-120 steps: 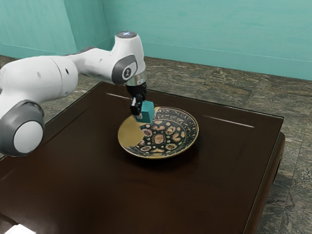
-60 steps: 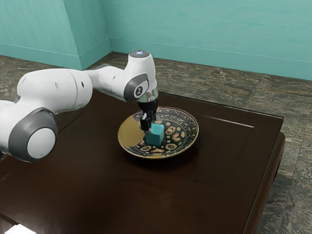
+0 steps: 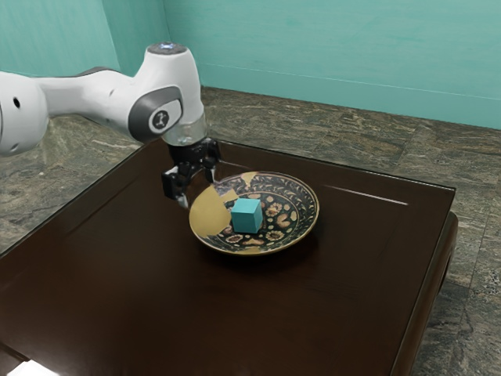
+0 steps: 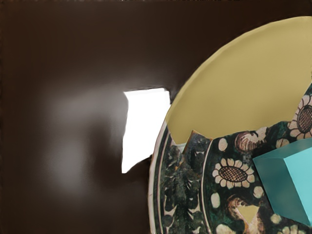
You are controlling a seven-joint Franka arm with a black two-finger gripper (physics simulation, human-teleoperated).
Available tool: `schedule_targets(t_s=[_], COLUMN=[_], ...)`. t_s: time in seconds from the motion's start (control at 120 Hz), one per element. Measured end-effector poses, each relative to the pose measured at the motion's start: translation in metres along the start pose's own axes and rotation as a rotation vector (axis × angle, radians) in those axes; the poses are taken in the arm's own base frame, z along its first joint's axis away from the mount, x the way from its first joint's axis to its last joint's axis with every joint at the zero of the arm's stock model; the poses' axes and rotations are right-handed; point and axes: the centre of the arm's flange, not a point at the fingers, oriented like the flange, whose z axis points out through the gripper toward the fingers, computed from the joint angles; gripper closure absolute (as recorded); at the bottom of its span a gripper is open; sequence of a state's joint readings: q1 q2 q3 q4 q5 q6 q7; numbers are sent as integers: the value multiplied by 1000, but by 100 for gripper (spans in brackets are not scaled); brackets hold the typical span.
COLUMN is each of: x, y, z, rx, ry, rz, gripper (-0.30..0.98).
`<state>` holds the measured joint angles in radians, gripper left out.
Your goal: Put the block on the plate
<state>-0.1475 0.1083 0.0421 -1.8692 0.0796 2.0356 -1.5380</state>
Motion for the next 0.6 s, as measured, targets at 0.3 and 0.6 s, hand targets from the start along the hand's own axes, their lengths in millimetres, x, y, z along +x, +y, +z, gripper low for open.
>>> schedule_targets(t_s=[0.3,0.6], x=[77,146], y=[-33,-53], z=[-75,-123], rx=[27,36], ry=[-12,-55], rz=[477,809], gripper=[0,0])
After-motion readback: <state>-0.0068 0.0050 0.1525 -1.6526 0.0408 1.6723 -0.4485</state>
